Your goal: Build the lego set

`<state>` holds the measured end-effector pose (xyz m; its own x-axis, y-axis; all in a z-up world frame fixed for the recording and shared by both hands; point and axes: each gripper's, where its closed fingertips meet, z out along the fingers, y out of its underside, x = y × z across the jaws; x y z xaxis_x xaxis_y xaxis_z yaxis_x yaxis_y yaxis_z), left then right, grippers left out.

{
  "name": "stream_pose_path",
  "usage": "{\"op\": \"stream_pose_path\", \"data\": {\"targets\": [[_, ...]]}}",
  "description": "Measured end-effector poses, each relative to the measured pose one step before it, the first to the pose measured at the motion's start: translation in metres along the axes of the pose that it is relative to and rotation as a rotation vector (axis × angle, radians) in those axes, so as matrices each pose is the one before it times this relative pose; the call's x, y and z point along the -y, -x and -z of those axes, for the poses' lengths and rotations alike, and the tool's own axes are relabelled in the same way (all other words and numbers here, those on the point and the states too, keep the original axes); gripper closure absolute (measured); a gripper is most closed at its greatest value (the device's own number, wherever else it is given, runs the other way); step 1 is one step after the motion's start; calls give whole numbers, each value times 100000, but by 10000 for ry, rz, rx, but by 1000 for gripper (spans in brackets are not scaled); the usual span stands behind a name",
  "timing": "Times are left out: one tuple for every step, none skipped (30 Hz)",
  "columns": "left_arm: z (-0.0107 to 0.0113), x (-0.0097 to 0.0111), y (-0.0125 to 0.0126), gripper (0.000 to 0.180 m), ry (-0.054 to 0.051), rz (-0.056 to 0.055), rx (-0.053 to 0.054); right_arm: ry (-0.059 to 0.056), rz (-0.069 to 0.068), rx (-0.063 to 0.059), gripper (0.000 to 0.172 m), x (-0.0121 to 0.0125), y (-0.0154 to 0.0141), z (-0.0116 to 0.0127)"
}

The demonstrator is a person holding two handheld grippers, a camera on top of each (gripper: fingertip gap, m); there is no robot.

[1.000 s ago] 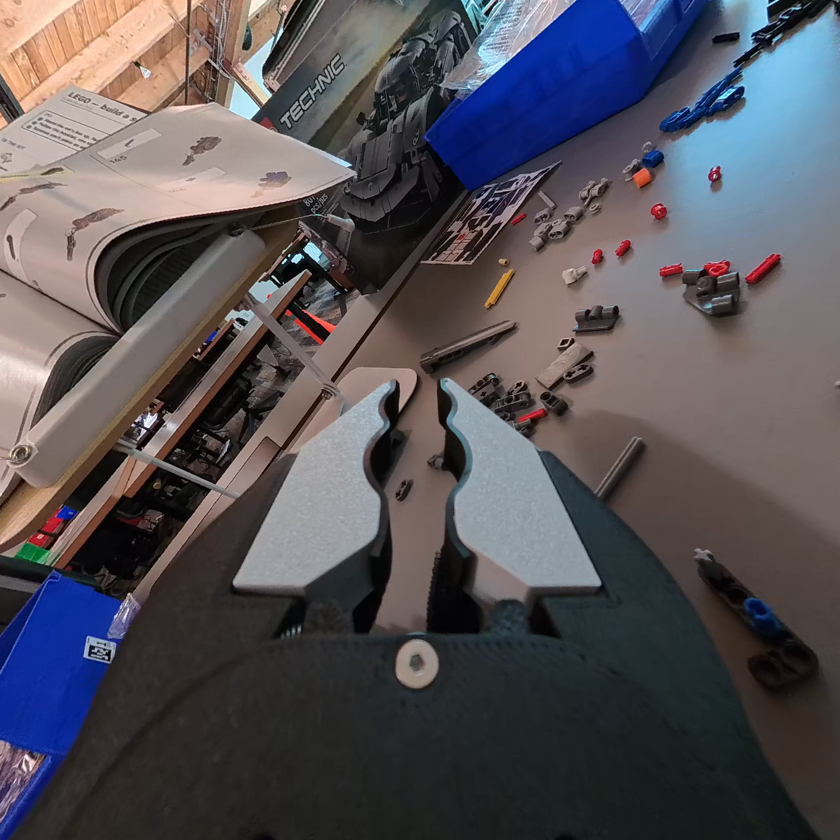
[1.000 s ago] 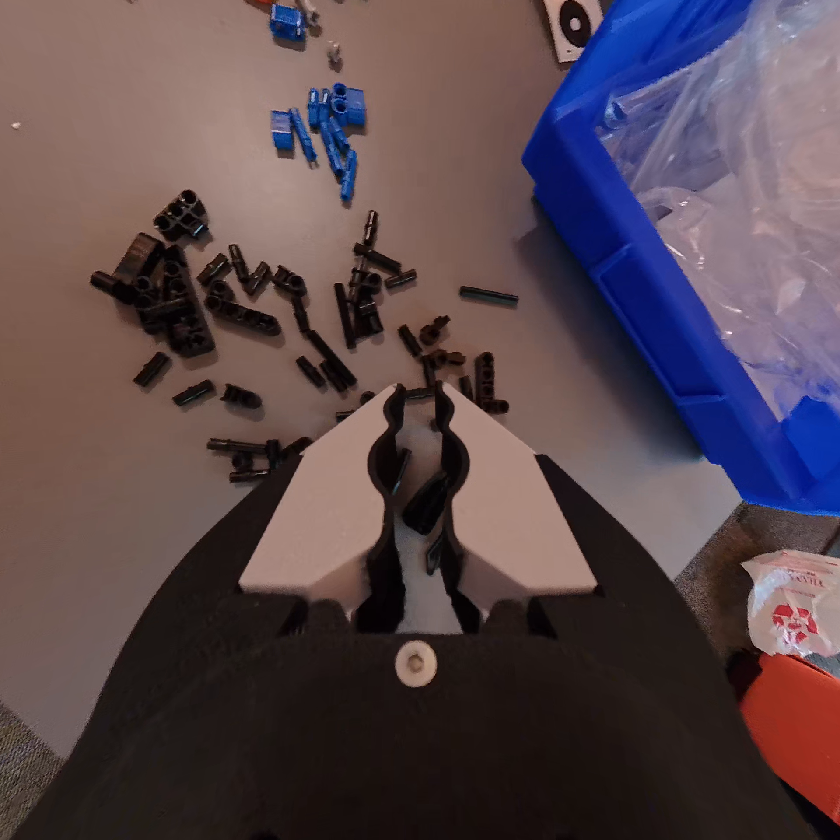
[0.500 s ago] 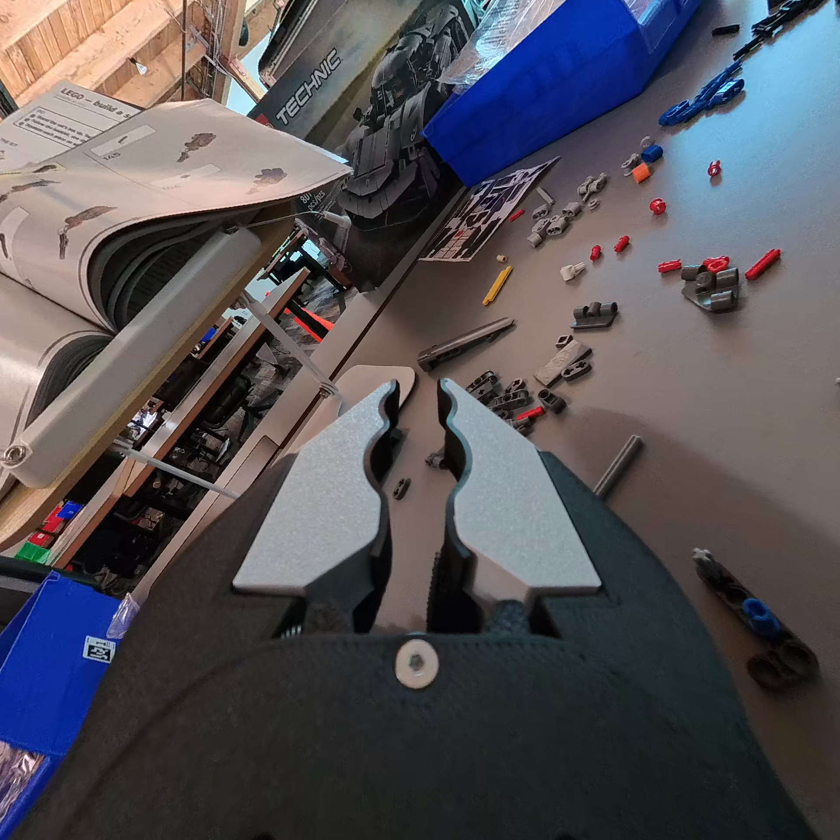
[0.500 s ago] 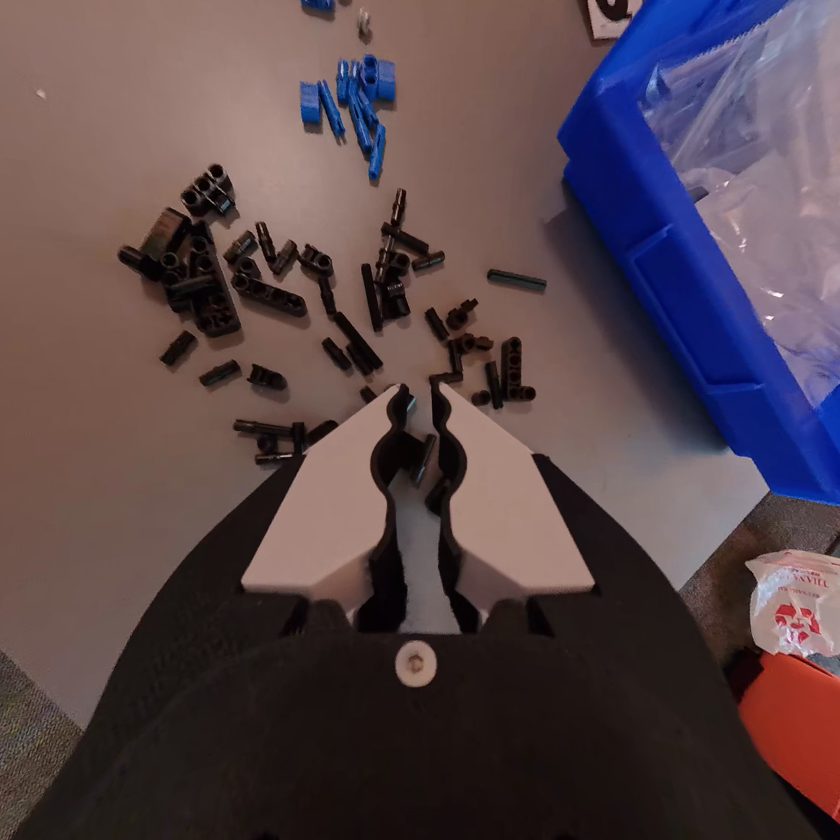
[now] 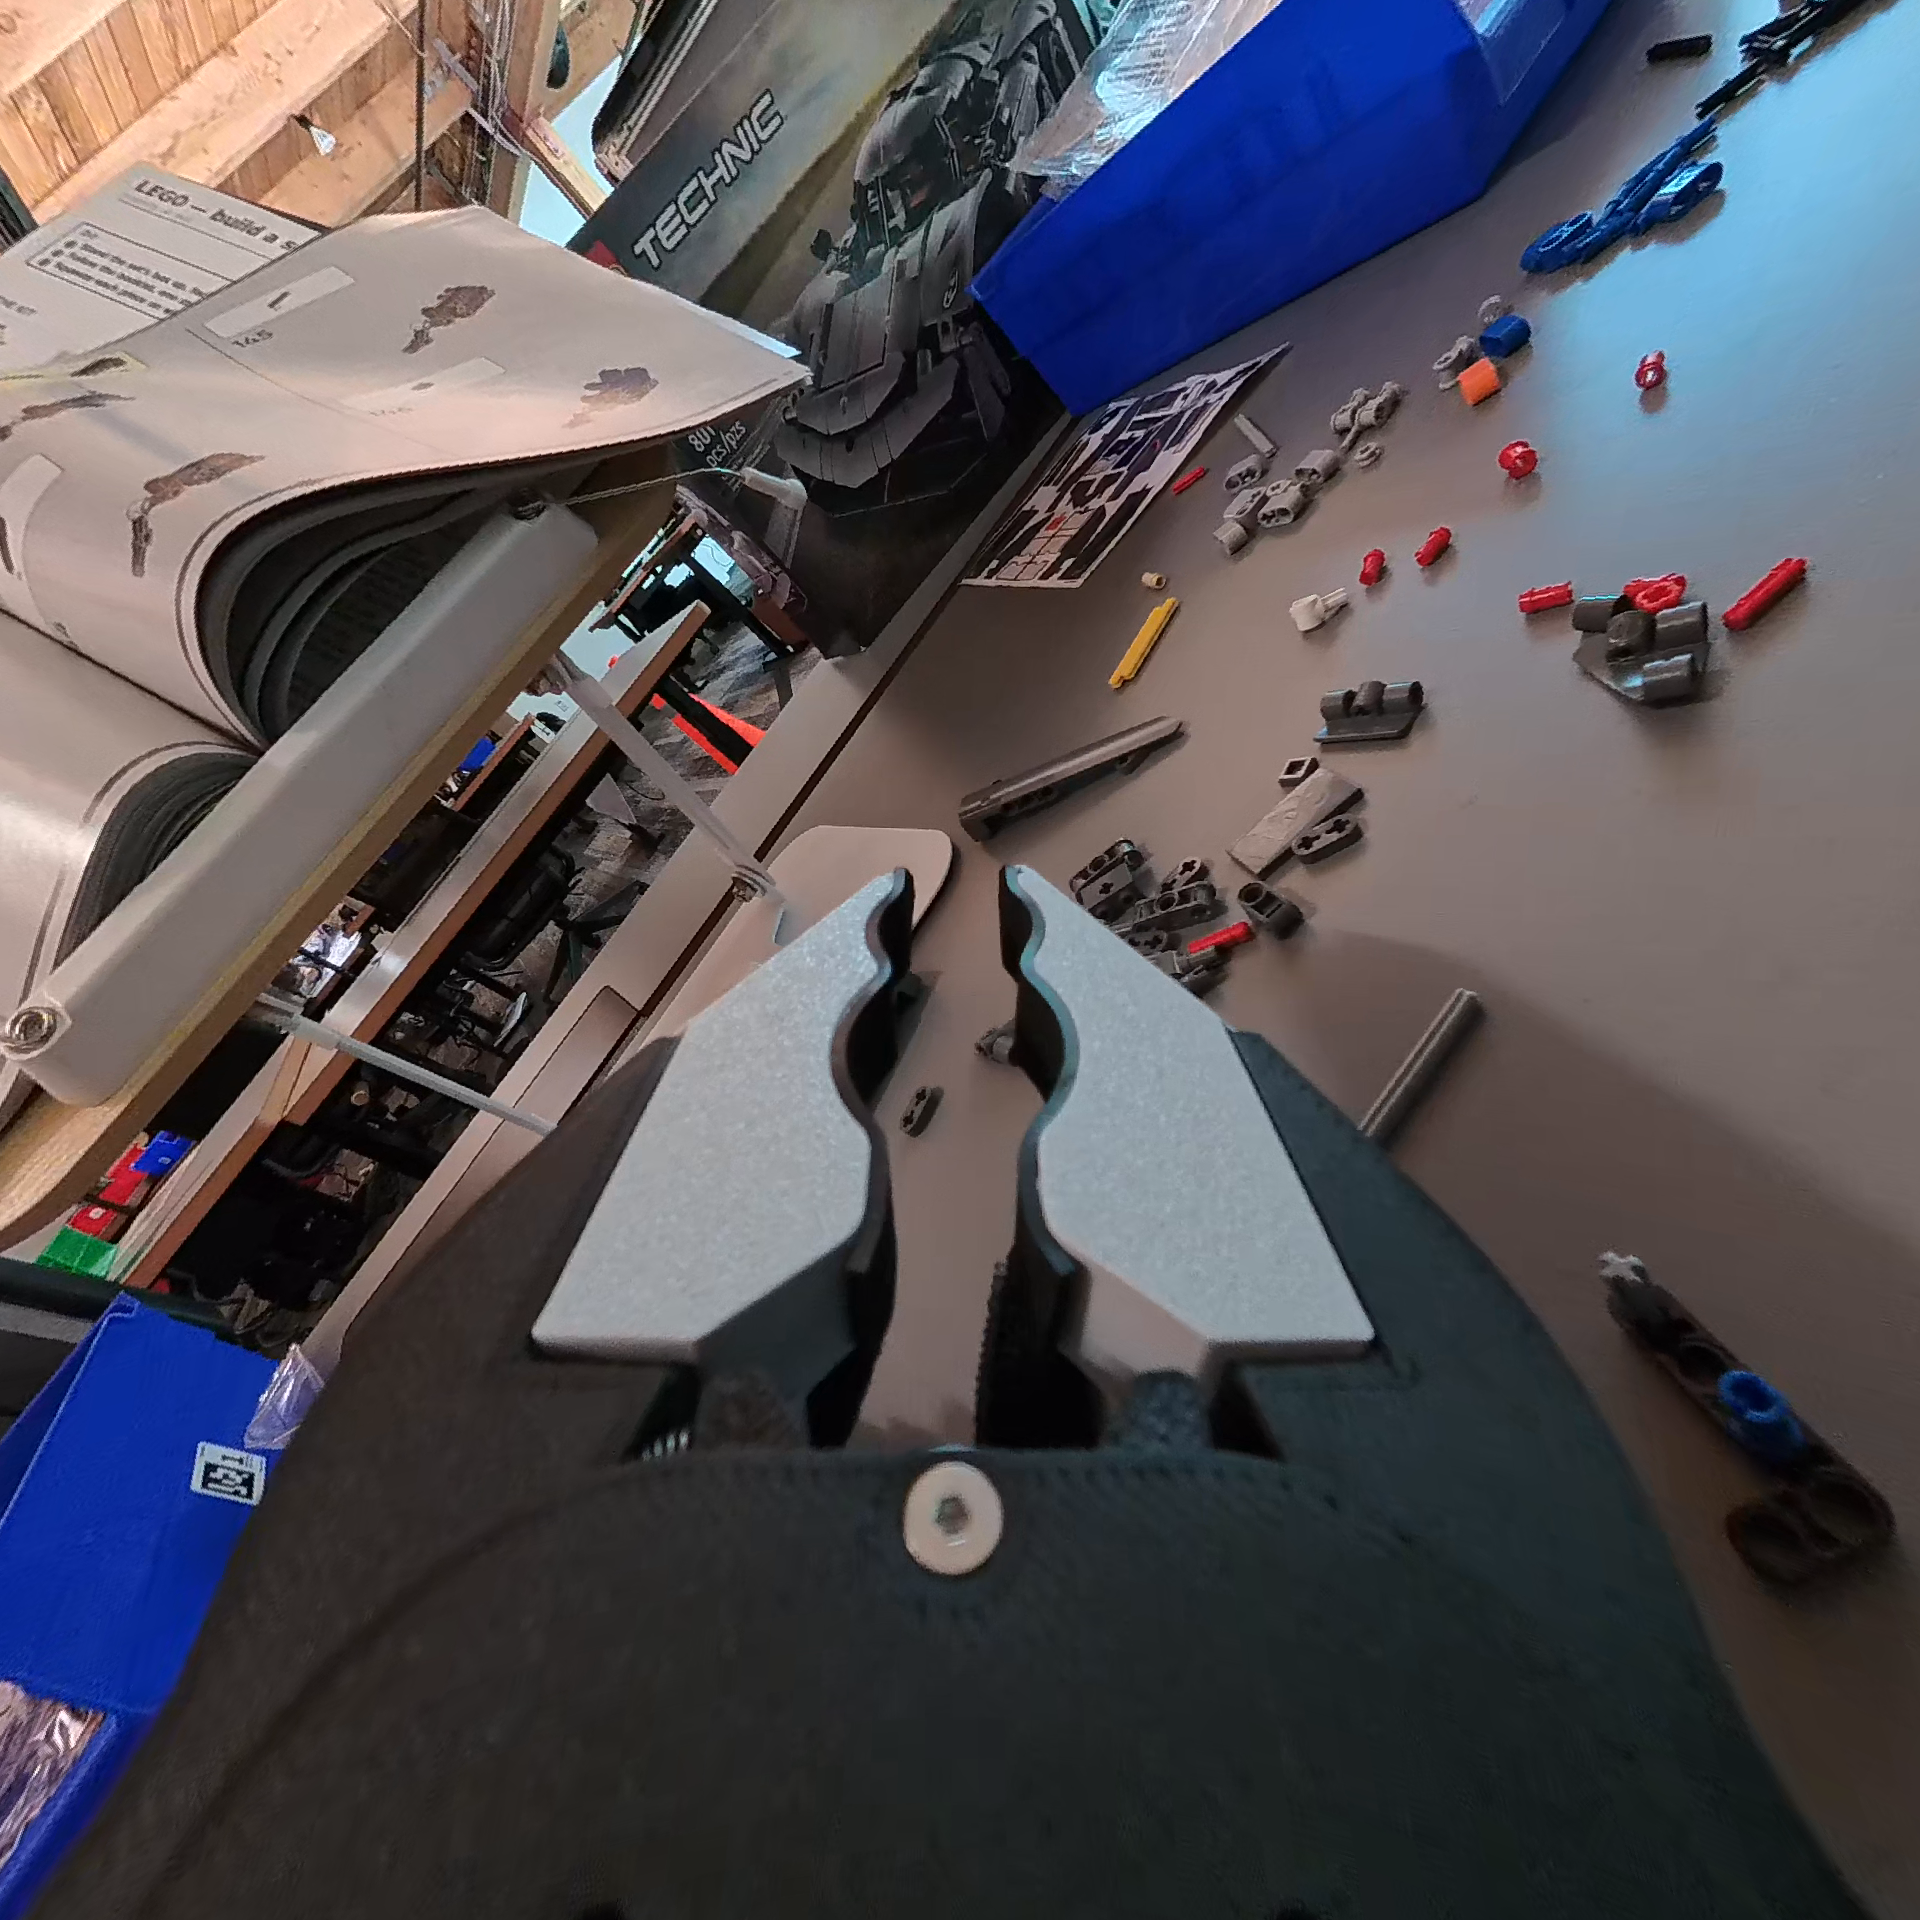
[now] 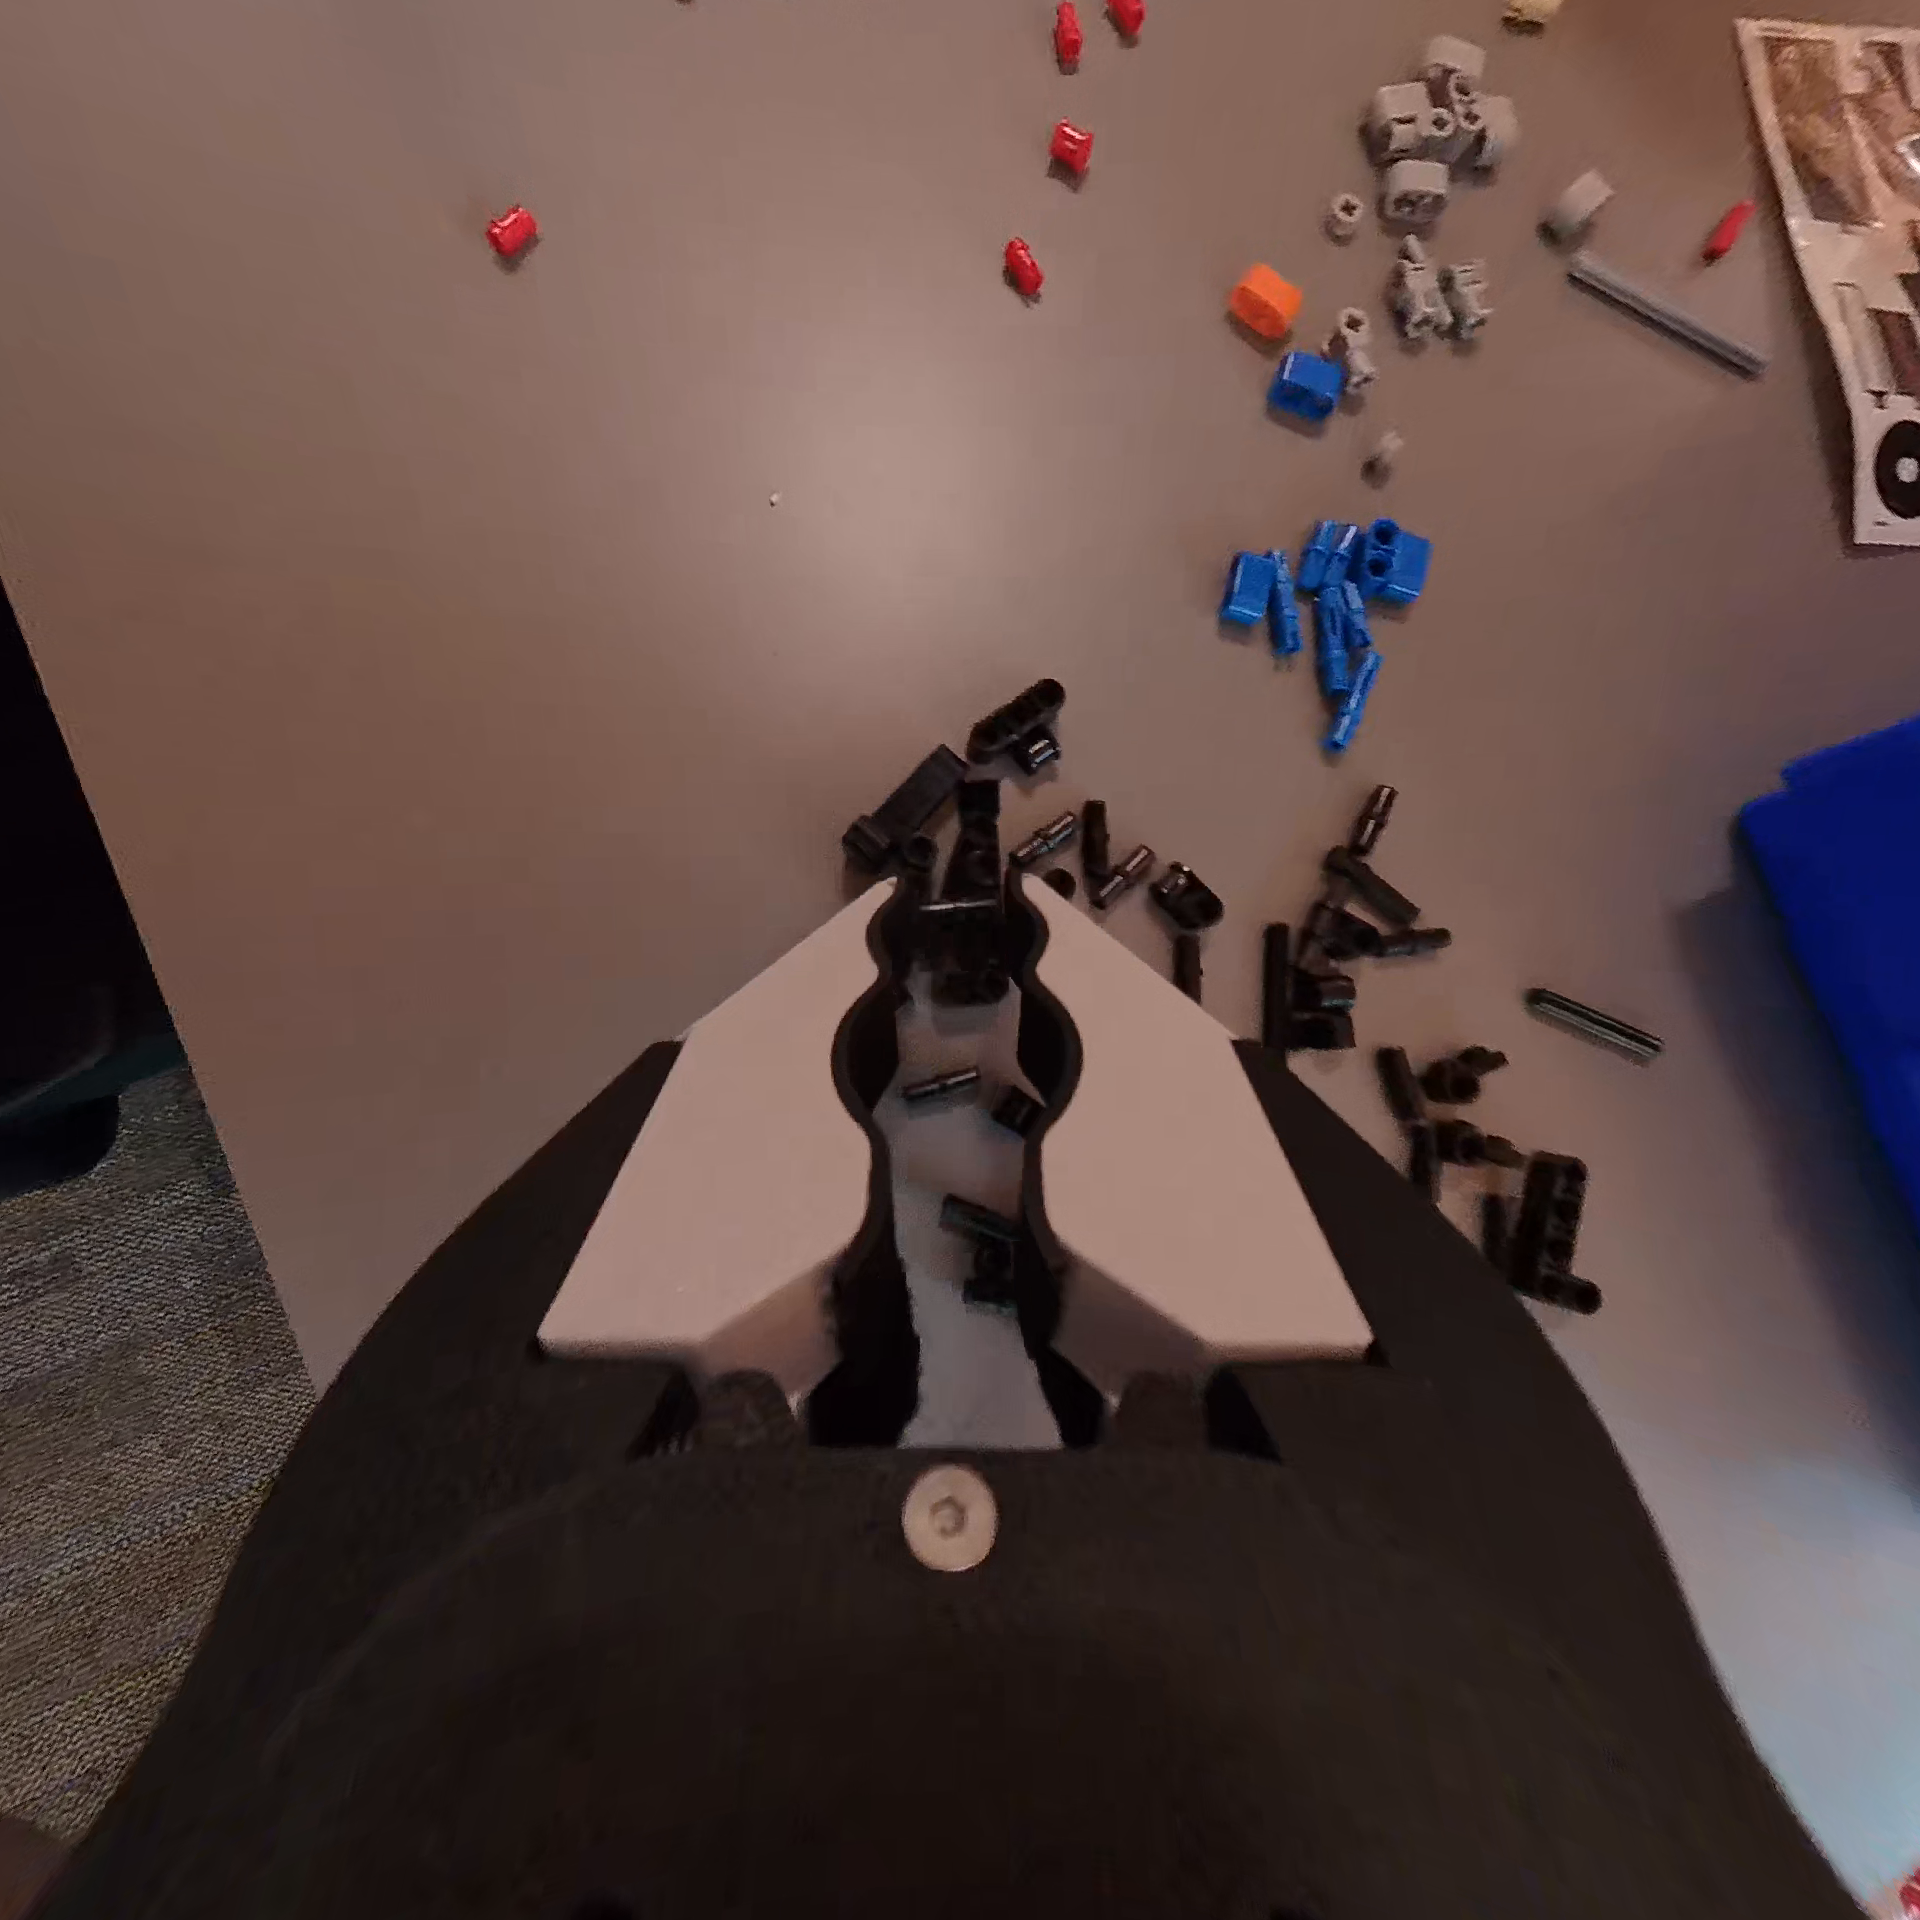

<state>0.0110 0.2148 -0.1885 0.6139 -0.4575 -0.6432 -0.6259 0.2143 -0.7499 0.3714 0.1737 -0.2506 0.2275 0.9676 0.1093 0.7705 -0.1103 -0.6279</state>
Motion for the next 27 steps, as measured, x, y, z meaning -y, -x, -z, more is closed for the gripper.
{"op": "stream_pose_path", "data": {"targets": [[-6, 8, -18, 166, -2, 1, -8, 6, -25, 83, 156, 9, 179, -224], [-10, -11, -19, 166, 1, 3, -10, 68, -39, 26, 154, -89, 53, -217], [3, 0, -16, 166, 1, -8, -3, 83, -31, -3, 153, -138, -13, -185], [3, 10, -6, 166, -1, -8, 0, 35, -39, 40, 151, -68, 51, -117], [-5, 7, -10, 166, 0, 0, -3, -18, -44, 70, 151, 3, 88, -25], [1, -1, 1, 166, 1, -3, -1, 24, -9, 11, 152, -76, 17, 11], [1, -12, -8, 166, 3, -1, -2, 57, 5, -45, 152, -135, -60, 21], [-7, -6, -4, 166, 3, 3, -5, 10, -20, -2, 153, -61, -3, 42], [-15, -19, -7, 166, 5, 1, -6, -8, -22, 41, 155, -35, 61, 67], [-12, -20, -30, 166, 7, 0, -11, 21, 2, 7, 156, -98, 38, 71], [-20, -24, -21, 166, 8, -4, -10, 41, 12, -33, 159, -121, -13, 82], [-14, -16, -21, 166, 4, -4, -7, 32, 10, -23, 159, -130, 22, 69], [-10, -14, -20, 166, 7, 0, -9, 13, 0, -1, 159, -111, 58, 98], [-10, -14, -4, 166, 7, -6, 0, 7, -3, 3, 160, -93, 85, 114], [-4, -6, -8, 166, 3, -5, 1, 8, 2, 1, 160, -103, 89, 109], [-11, -12, -13, 166, 6, 0, -4, 5, 14, -35, 162, -86, 42, 111], [-14, -21, -1, 166, 7, -1, -3, 12, 15, -54, 163, -71, 11, 98], [-14, -19, -30, 166, 11, -2, -8, 35, -1, -43, 162, -96, 25, 83], [-18, -27, -17, 166, 10, -3, -6, 28, -16, -45, 160, -60, 7, 68], [-18, -12, -23, 166, 6, -8, -6, -24, -20, -64, 156, 63, -19, 69], [-9, -11, -26, 166, 6, -8, -5, -64, -2, -46, 155, 159, 33, 79], [-8, -2, -12, 166, 5, -10, 0, -79, 42, -32, 154, 227, 92, 56], [-3, 8, -8, 166, 0, -10, 6, -89, 72, -8, 154, 266, 161, 1], [1, -1, 10, 166, 1, -3, 6, -63, 77, 26, 154, 263, 229, -68], [-6, -7, -3, 166, 4, 6, -2, -13, 85, 7, 154, 196, 180, -141], [-4, -12, 2, 166, 7, -1, -2, 19, 91, -4, 153, 142, 140, -177], [-5, -4, -5, 166, 2, -5, 3, -5, 99, -1, 154, 169, 122, -176]]}}
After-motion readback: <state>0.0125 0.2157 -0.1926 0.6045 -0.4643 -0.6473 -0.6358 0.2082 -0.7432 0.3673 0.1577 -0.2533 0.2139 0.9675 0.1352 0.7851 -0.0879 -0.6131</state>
